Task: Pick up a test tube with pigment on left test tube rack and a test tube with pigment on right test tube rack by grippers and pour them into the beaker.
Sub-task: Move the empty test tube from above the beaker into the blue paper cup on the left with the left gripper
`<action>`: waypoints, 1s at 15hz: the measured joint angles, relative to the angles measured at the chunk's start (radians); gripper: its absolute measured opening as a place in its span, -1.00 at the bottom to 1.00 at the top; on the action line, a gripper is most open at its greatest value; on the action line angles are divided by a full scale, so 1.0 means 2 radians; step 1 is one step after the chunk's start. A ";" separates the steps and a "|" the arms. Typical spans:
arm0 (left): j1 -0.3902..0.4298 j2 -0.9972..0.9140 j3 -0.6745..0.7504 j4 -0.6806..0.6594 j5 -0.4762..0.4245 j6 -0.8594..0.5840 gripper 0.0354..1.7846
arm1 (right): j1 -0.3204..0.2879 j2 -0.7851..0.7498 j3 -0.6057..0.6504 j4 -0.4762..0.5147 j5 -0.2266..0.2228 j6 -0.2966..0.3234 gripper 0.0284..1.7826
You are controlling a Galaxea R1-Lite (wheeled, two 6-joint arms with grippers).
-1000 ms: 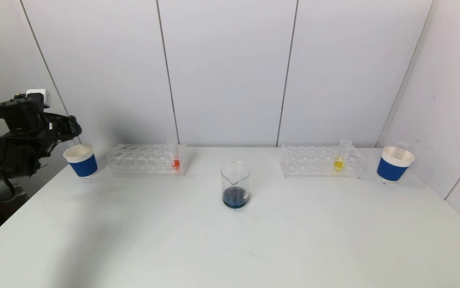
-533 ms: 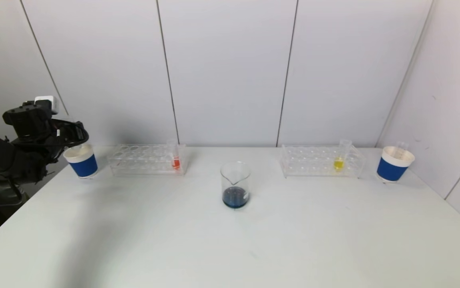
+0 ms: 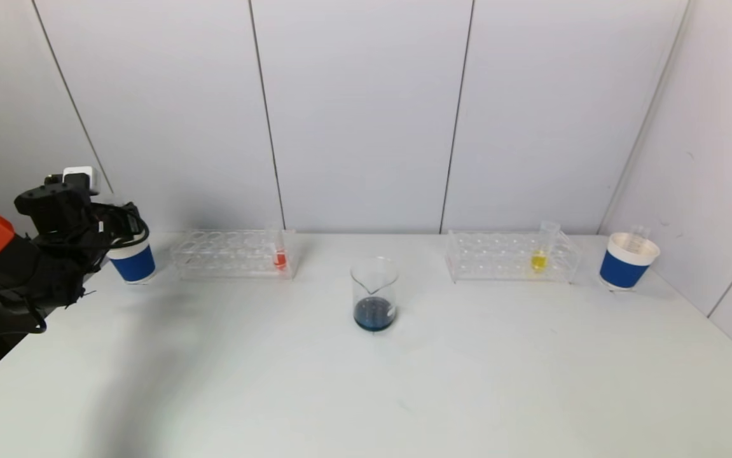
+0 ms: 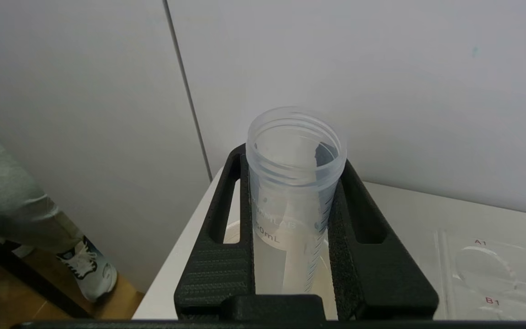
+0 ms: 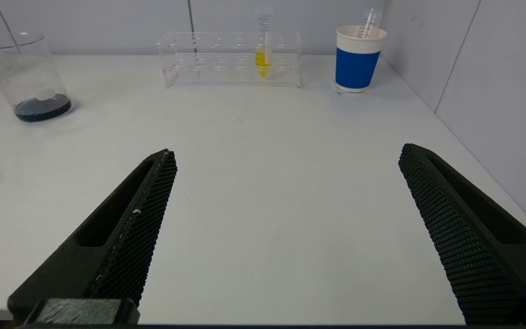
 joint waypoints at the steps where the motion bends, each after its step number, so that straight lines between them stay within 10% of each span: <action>1: 0.001 0.005 0.002 -0.012 0.000 0.001 -0.51 | 0.000 0.000 0.000 0.000 0.000 0.000 0.99; 15: 0.011 0.025 0.011 -0.040 0.000 0.000 -0.51 | 0.000 0.000 0.000 0.000 0.000 0.000 0.99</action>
